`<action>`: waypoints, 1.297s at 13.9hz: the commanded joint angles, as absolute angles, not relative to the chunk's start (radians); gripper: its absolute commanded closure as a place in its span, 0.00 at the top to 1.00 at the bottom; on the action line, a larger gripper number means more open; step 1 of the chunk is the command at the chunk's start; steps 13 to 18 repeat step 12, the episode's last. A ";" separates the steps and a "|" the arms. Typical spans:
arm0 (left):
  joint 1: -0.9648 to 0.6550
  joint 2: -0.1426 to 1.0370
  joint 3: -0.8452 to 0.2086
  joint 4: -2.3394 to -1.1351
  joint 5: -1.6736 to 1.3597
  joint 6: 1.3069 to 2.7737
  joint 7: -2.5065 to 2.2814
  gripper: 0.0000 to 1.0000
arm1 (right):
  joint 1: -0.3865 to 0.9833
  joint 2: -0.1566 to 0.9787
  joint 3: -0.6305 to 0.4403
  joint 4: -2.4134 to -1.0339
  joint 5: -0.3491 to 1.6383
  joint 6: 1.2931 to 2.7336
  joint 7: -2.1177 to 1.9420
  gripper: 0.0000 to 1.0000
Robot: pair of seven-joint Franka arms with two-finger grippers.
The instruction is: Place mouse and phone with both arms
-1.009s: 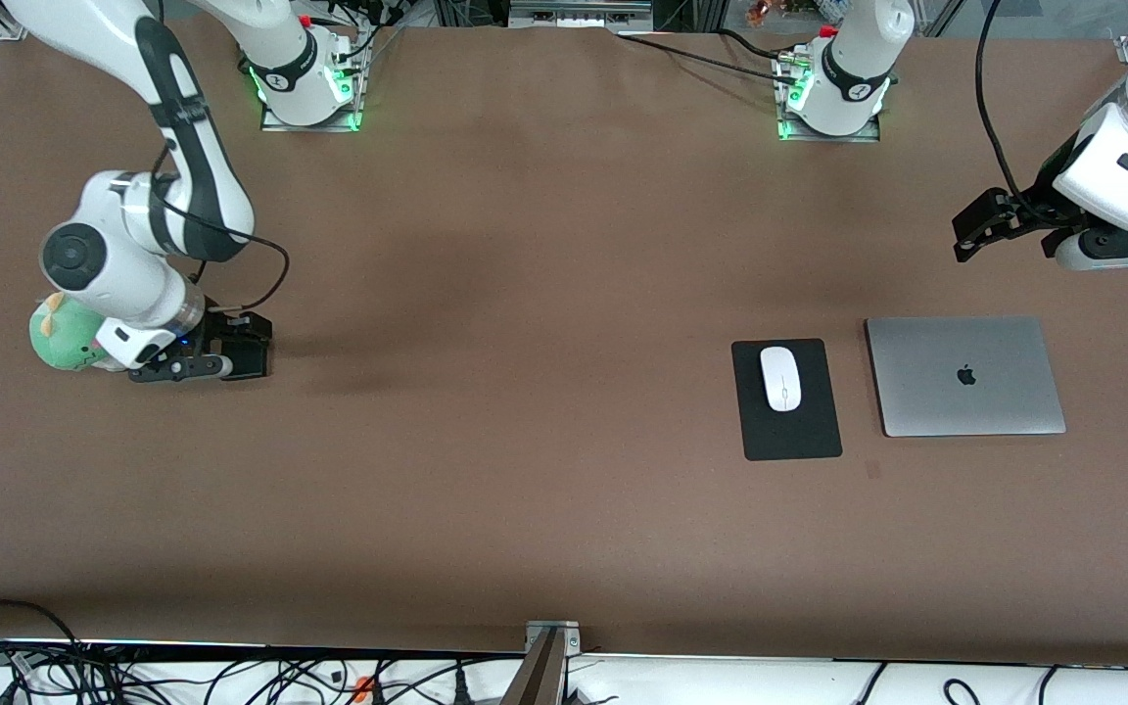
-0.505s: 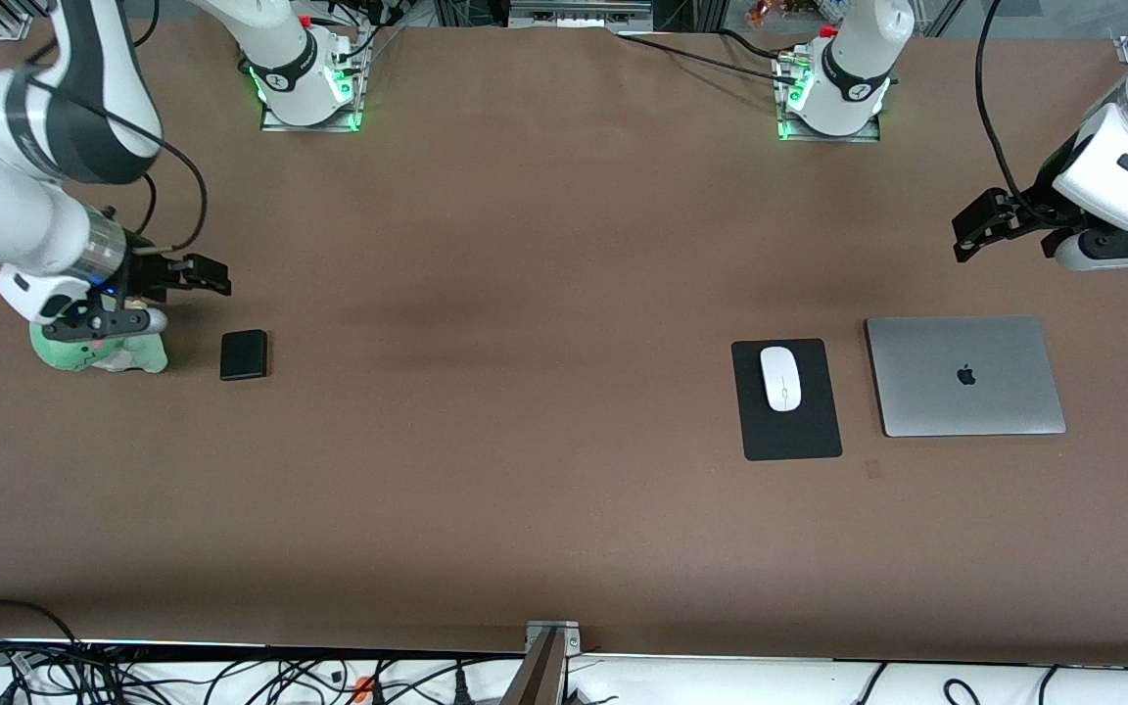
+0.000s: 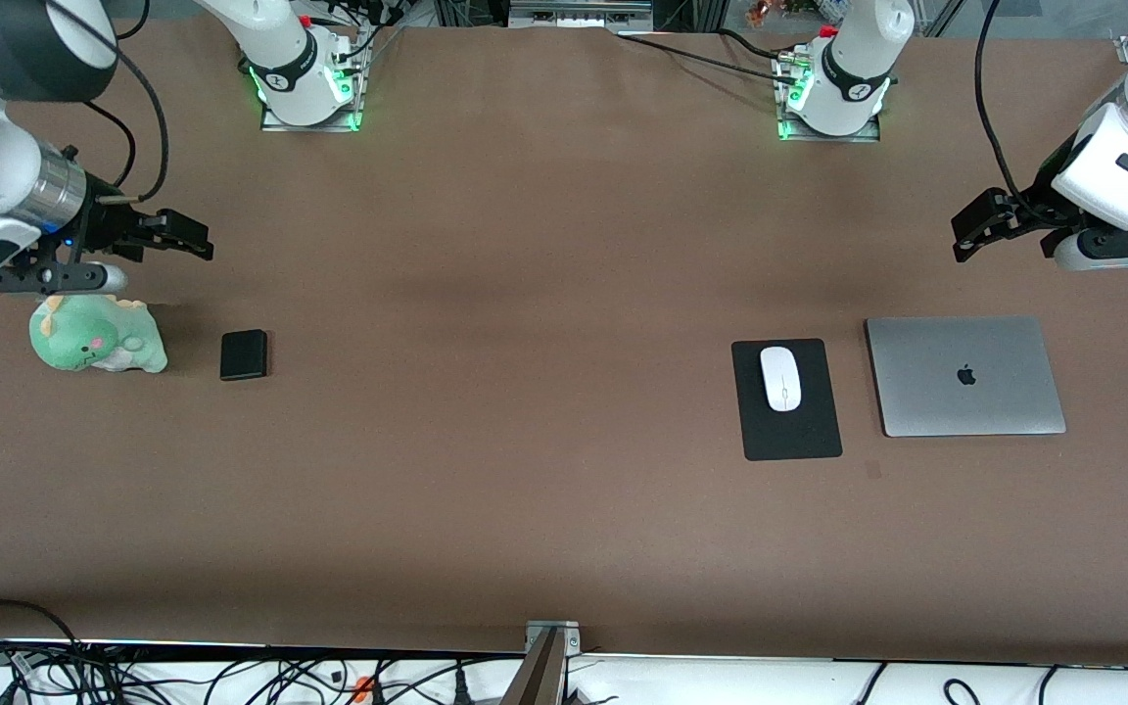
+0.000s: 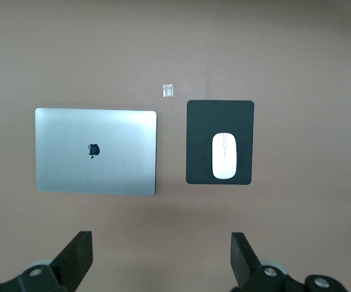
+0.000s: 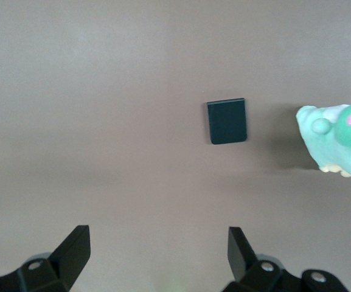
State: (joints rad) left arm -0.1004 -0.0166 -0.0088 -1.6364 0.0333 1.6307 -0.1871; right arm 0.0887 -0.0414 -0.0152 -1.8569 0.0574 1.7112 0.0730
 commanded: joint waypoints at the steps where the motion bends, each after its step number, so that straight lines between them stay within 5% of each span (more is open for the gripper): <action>1: -0.092 -0.003 -0.017 -1.601 0.018 1.611 -0.189 1.00 | 0.019 -0.081 0.044 -1.861 0.022 1.675 0.123 1.00; 7: -0.092 0.002 -0.018 -1.595 0.018 1.611 -0.189 1.00 | -0.028 -0.084 0.078 -1.686 0.021 1.534 0.124 1.00; 18: -0.092 0.003 -0.018 -1.595 0.020 1.611 -0.189 1.00 | -0.029 -0.104 0.075 -1.677 0.025 1.505 0.124 1.00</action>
